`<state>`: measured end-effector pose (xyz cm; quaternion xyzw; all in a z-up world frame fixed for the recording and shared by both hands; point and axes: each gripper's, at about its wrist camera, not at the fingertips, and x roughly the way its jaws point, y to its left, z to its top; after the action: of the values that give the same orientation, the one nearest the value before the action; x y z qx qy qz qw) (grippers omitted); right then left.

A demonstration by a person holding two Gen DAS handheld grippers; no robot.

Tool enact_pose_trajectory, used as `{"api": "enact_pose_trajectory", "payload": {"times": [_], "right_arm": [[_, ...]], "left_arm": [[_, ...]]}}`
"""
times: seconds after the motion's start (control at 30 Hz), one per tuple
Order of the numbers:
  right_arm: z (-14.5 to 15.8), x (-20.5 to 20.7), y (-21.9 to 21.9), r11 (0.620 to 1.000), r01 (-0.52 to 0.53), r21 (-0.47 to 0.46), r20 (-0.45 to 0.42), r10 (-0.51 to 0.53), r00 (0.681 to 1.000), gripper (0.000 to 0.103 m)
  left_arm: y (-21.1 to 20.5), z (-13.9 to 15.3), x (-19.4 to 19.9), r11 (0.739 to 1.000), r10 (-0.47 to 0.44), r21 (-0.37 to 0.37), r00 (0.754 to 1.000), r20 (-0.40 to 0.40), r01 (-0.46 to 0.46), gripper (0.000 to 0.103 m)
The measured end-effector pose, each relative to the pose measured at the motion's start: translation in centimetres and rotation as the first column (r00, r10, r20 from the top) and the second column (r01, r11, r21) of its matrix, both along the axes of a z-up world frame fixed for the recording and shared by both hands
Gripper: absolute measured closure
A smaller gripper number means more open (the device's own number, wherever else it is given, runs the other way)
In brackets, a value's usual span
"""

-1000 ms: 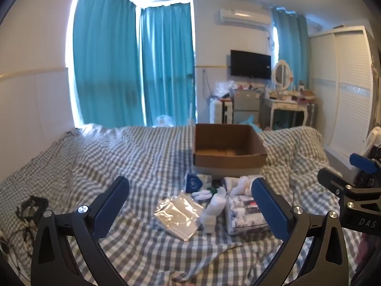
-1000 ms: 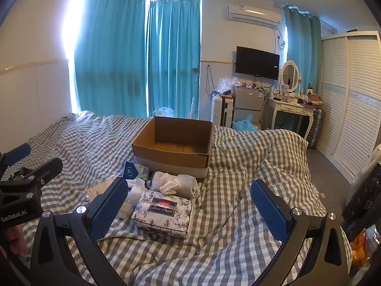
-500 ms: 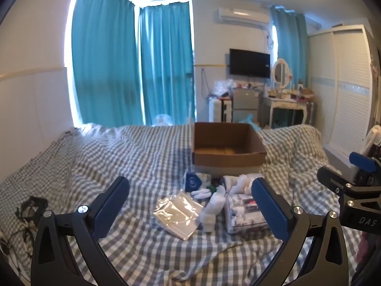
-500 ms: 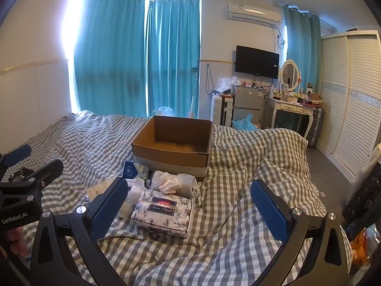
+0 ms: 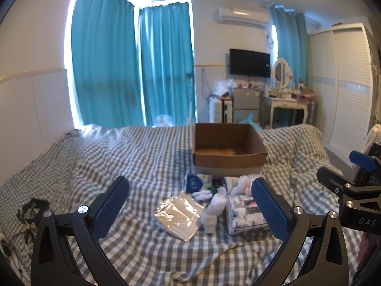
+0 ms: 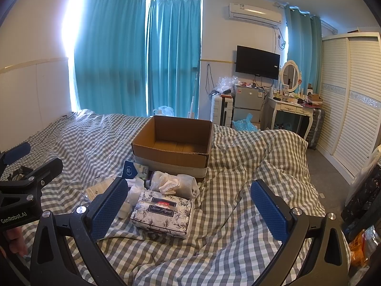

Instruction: Organize soft objects

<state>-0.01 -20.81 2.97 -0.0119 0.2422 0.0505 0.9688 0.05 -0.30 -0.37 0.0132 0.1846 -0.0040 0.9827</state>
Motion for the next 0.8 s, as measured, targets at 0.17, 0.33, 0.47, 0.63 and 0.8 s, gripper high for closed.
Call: {"api": "enact_pose_trajectory", "payload": {"times": [0.17, 0.33, 0.47, 0.63, 0.8], "right_arm": [[-0.01, -0.04, -0.06, 1.000, 0.001, -0.002, -0.002, -0.001, 1.000, 0.000], [0.01, 0.43, -0.10, 1.000, 0.000, -0.002, -0.005, 0.000, 1.000, 0.000], [-0.25, 0.25, -0.16, 1.000, -0.001, -0.001, -0.007, 0.001, 1.000, 0.000], [-0.76, 0.22, -0.01, 1.000, -0.002, -0.002, -0.012, 0.002, 1.000, 0.000], [-0.90, 0.17, 0.00, 1.000, -0.002, -0.004, -0.018, 0.001, 1.000, 0.000]], "left_arm": [[0.06, 0.05, 0.08, 1.000, -0.001, 0.000, 1.000, -0.001, 0.001, 0.000], [0.07, 0.03, 0.14, 1.000, 0.000, 0.001, 1.000, -0.002, 0.000, 0.000], [0.05, 0.05, 0.09, 1.000, 0.000, 0.001, 1.000, -0.002, 0.000, 0.000], [0.17, 0.05, 0.14, 1.000, 0.001, 0.001, 1.000, -0.003, -0.001, 0.000], [0.16, 0.05, 0.16, 1.000, -0.001, 0.001, 1.000, -0.004, 0.001, 0.000]]}}
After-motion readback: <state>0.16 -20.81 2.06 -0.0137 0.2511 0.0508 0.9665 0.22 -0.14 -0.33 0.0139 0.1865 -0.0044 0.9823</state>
